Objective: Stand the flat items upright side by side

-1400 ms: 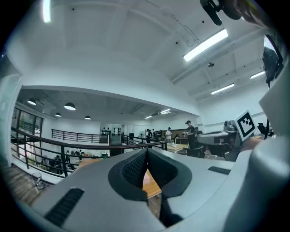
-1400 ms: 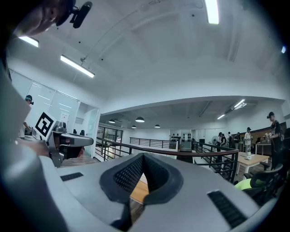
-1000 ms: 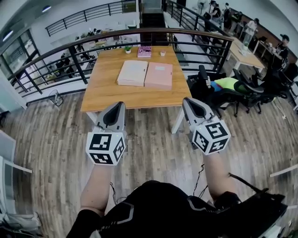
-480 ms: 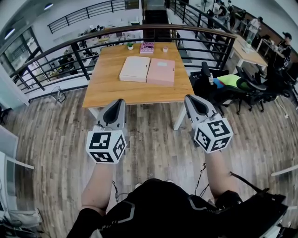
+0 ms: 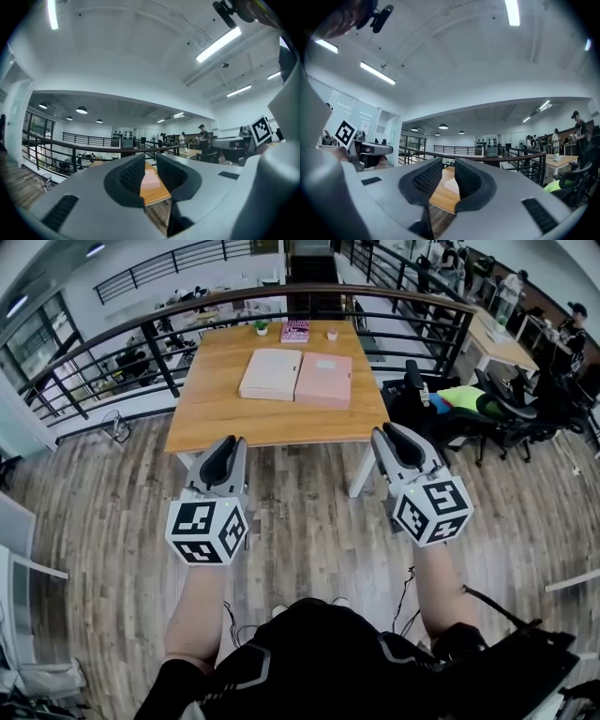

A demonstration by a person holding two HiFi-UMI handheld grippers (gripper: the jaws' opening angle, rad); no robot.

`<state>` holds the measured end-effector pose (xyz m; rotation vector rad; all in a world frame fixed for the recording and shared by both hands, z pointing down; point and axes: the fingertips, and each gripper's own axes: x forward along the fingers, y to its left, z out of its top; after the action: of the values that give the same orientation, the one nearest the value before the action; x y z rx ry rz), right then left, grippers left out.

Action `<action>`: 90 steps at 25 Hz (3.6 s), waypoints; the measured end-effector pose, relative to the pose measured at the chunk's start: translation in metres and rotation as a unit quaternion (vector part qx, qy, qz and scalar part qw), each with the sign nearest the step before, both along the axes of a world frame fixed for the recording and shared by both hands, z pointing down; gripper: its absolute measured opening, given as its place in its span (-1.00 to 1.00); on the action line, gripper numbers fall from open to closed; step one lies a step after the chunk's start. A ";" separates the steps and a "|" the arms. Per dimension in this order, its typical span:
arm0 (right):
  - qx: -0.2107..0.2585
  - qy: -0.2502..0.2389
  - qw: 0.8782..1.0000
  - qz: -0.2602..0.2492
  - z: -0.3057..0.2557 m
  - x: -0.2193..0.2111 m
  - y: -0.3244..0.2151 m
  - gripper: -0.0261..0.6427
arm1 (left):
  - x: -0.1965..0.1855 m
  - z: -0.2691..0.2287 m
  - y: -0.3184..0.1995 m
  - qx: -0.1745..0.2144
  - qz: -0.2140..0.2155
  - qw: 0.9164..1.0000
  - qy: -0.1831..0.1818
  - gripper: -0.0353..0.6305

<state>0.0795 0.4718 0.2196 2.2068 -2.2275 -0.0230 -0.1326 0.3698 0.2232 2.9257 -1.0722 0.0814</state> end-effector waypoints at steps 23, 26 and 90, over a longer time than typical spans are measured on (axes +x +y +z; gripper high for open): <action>-0.021 0.012 1.000 -0.003 0.009 -0.068 -0.051 -0.08 | -0.060 0.017 -0.045 0.011 0.041 0.999 -0.007 0.01; -0.028 0.011 1.000 -0.001 0.014 -0.078 -0.058 -0.04 | -0.070 0.025 -0.056 0.009 0.044 0.999 -0.011 0.02; -0.116 -0.013 0.992 -0.050 0.084 0.074 -0.564 0.06 | 0.064 0.140 -0.509 -0.083 0.001 0.995 -0.061 0.02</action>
<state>0.1537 -0.0920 0.3034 1.9871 -2.2227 0.2524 -0.0687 -0.1394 0.3633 2.8037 -1.0238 0.3373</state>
